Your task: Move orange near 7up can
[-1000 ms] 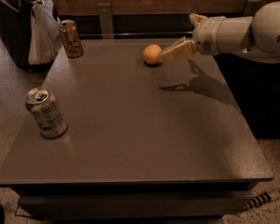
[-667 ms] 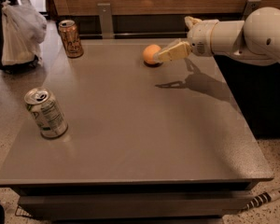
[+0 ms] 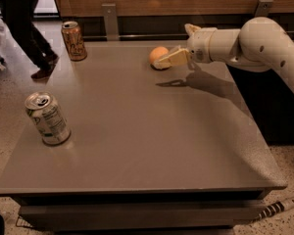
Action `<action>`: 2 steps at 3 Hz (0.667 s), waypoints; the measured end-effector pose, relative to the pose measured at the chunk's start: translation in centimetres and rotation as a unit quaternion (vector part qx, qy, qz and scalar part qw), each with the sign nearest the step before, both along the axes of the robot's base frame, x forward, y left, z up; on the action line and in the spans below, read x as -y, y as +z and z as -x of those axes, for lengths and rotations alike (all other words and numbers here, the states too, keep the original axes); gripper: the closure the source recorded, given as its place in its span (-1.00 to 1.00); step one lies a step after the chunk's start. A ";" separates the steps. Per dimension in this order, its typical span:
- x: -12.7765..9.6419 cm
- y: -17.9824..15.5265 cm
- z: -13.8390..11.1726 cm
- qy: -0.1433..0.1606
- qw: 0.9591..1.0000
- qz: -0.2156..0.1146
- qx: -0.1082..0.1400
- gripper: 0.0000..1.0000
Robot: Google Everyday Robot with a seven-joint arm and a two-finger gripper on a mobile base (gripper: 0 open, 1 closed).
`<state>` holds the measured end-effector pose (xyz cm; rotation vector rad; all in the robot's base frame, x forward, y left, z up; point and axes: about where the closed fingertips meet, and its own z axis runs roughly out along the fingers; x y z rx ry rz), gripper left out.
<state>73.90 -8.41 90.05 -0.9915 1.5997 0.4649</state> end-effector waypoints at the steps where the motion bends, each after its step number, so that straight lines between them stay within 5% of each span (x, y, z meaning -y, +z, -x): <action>1: -2.0 -2.9 -1.8 0.014 1.000 -0.013 -0.012 -1.00; 2: -3.7 -4.7 -3.1 0.026 0.999 -0.025 -0.017 -1.00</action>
Offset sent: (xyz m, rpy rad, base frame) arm 0.0464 0.0499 -0.0676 0.0803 0.0415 0.0736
